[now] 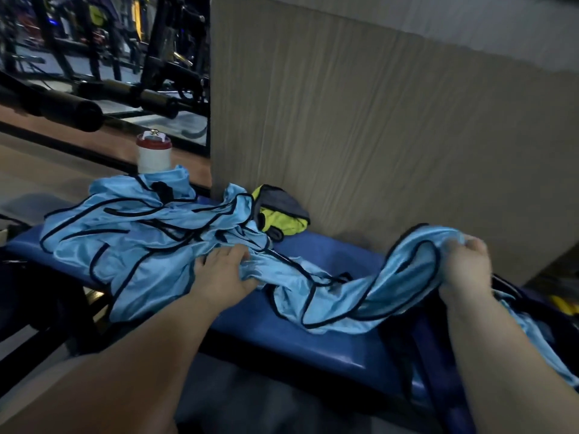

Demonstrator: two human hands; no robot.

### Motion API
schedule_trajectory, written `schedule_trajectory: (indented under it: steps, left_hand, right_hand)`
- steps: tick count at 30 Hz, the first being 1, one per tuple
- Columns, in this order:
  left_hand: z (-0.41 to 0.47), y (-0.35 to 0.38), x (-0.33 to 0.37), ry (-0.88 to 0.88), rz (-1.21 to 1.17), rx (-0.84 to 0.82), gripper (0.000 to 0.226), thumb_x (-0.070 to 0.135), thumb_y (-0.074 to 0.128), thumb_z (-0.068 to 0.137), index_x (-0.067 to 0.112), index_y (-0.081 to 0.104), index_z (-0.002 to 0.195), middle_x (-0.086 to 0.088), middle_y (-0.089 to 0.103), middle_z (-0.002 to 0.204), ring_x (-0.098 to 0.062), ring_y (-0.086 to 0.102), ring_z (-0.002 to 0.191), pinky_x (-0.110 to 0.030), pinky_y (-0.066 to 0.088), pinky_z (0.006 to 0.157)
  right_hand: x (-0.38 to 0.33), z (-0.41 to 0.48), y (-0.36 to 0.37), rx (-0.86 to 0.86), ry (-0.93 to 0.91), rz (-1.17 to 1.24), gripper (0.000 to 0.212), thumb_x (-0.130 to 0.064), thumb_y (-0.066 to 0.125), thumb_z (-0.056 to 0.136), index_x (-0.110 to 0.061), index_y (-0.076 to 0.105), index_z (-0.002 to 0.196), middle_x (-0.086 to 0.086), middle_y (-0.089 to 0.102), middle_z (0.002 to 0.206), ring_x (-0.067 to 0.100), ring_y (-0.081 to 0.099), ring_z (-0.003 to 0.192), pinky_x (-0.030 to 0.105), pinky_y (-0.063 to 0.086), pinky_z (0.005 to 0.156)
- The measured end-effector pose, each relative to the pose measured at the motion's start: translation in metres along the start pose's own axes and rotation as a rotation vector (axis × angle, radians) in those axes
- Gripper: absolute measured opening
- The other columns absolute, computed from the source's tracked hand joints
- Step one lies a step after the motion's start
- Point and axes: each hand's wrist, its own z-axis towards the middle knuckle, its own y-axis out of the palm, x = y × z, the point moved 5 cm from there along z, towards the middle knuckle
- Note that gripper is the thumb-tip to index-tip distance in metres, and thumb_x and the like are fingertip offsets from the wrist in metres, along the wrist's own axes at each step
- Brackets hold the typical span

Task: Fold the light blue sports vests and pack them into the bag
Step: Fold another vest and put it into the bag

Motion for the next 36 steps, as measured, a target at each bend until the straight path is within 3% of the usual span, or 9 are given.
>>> schedule_trajectory:
  steps: [5,11,14,20,22,25,28,31,36]
  left_hand:
    - [-0.006,0.004,0.053,0.159,0.043,-0.032,0.050,0.037,0.057,0.083,0.039,0.041,0.130,0.016,0.049,0.127,-0.016,0.035,0.127,-0.041,0.018,0.101]
    - [-0.010,0.020,0.129,0.298,-0.658,-0.298,0.071,0.039,0.067,0.082,0.032,0.033,0.144,0.015,0.041,0.138,-0.009,0.034,0.135,-0.030,0.029,0.109]
    - [-0.010,0.029,0.147,0.232,-0.827,-0.433,0.078,0.034,0.072,0.086,0.031,0.026,0.148,0.011,0.043,0.136,-0.005,0.042,0.128,-0.023,0.036,0.104]
    - [0.004,0.039,0.149,0.087,-0.931,-0.318,0.017,0.032,0.068,0.087,0.023,0.064,0.101,-0.005,0.071,0.099,-0.026,0.067,0.096,-0.050,0.052,0.091]
    - [0.007,0.037,0.149,0.002,-1.089,-0.326,0.011,0.027,0.066,0.091,0.019,0.065,0.099,-0.011,0.072,0.098,-0.029,0.070,0.092,-0.049,0.056,0.086]
    - [0.011,0.032,0.150,-0.078,-1.237,-0.367,0.011,0.021,0.059,0.096,0.011,0.063,0.101,-0.010,0.071,0.092,-0.019,0.070,0.077,-0.034,0.060,0.068]
    - [0.016,0.027,0.144,-0.132,-1.278,-0.367,0.012,0.021,0.058,0.097,0.012,0.063,0.102,-0.006,0.070,0.089,-0.014,0.069,0.072,-0.027,0.058,0.060]
    - [0.024,0.021,0.128,-0.220,-1.306,-0.246,0.007,0.019,0.057,0.097,0.017,0.063,0.094,-0.004,0.069,0.084,-0.016,0.067,0.071,-0.028,0.055,0.062]
    - [0.042,0.007,0.095,-0.372,-1.445,-0.030,0.013,0.019,0.054,0.099,0.017,0.057,0.086,-0.007,0.064,0.083,-0.023,0.062,0.078,-0.033,0.052,0.069]
  right_hand:
    - [0.011,-0.033,0.036,-0.463,0.062,-0.156,0.015,-0.009,0.050,0.098,-0.013,0.064,0.100,0.010,0.070,0.091,0.023,0.065,0.081,0.035,0.051,0.078]
    - [0.010,-0.070,0.066,-0.768,-0.052,-0.179,0.026,-0.002,0.056,0.095,-0.022,0.067,0.084,-0.010,0.066,0.075,0.008,0.056,0.073,0.026,0.045,0.074]
    - [0.009,-0.081,0.073,-0.897,-0.063,-0.151,0.032,-0.001,0.056,0.095,-0.026,0.072,0.083,-0.003,0.070,0.083,0.012,0.060,0.079,0.028,0.048,0.077]
    - [0.017,-0.069,0.047,-0.658,-0.116,-0.169,0.024,-0.017,0.073,0.087,-0.035,0.063,0.101,-0.010,0.062,0.089,0.006,0.058,0.081,0.025,0.047,0.082]
    - [0.030,-0.068,0.037,-0.692,-0.115,-0.320,0.051,-0.040,0.085,0.071,-0.039,0.057,0.114,-0.013,0.061,0.106,0.003,0.058,0.099,0.021,0.046,0.090]
    - [0.061,-0.068,0.031,-0.716,-0.185,-0.820,0.088,-0.072,0.074,0.052,-0.043,0.046,0.130,-0.009,0.057,0.123,0.013,0.053,0.118,0.039,0.044,0.102]
    - [0.076,-0.064,0.021,-0.606,-0.142,-1.019,0.055,-0.048,0.068,0.079,-0.029,0.053,0.128,0.003,0.058,0.121,0.026,0.054,0.116,0.038,0.047,0.095]
    - [0.074,-0.059,0.014,-0.530,-0.100,-1.020,0.023,-0.038,0.062,0.087,-0.022,0.063,0.104,0.006,0.062,0.107,0.030,0.060,0.104,0.033,0.048,0.081]
    - [0.067,-0.050,0.005,-0.466,0.021,-0.858,0.024,-0.022,0.057,0.089,-0.018,0.069,0.109,0.006,0.069,0.110,0.027,0.062,0.105,0.028,0.046,0.083]
